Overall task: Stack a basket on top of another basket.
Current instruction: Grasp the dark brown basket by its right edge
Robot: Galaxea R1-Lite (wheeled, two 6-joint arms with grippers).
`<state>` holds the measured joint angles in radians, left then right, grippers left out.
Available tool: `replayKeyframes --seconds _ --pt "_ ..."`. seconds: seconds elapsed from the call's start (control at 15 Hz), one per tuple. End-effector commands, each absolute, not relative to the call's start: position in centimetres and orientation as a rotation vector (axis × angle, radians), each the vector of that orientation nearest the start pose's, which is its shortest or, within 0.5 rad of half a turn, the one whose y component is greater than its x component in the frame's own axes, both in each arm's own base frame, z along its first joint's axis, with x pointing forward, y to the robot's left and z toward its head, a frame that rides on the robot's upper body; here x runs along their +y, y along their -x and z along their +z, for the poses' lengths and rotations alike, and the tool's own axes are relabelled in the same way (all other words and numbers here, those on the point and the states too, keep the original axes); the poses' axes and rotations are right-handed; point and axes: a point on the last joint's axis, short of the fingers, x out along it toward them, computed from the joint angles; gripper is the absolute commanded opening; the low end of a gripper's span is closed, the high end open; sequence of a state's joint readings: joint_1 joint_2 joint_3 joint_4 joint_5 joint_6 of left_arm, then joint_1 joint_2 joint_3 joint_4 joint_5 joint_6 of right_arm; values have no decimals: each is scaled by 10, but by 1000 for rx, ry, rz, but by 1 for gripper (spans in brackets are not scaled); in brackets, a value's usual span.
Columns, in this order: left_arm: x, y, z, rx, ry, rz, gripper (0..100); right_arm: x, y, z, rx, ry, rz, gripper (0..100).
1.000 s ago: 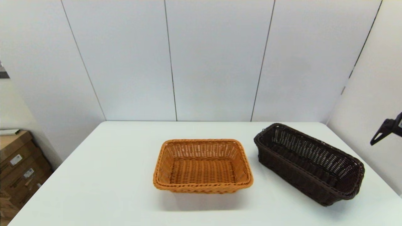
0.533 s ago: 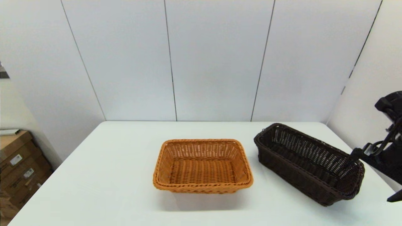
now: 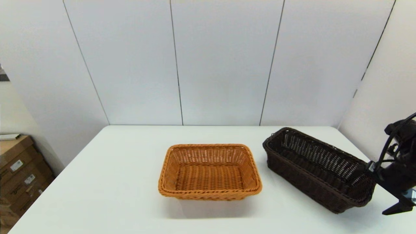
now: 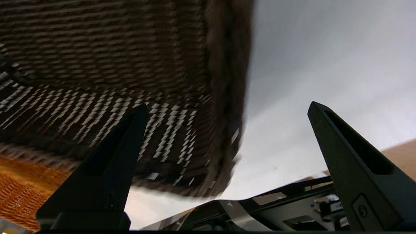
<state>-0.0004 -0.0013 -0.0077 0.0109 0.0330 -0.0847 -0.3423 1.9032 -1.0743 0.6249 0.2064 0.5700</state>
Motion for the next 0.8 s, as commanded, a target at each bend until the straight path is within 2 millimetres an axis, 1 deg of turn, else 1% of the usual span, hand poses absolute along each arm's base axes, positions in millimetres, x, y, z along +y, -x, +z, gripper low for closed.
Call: replayKeyframes --seconds 0.07,0.13,0.2,0.47,0.53,0.67,0.8 --pt "1 24 76 0 86 34 100 -104 -281 73 1399 -855 -506 100" --pt "1 24 76 0 86 34 100 -105 -284 68 1398 -847 -504 100" --pt "1 24 76 0 86 34 100 -105 -285 67 1403 -830 -497 100" --pt "1 24 76 0 86 34 100 -106 -289 74 1381 -799 -458 100" --pt "1 24 76 0 86 34 100 -106 -289 78 1366 -797 -457 0" --pt "1 24 76 0 86 34 100 -106 -288 89 1329 -792 -446 0" --pt "1 24 76 0 86 34 100 -105 -289 88 1334 -795 -441 0"
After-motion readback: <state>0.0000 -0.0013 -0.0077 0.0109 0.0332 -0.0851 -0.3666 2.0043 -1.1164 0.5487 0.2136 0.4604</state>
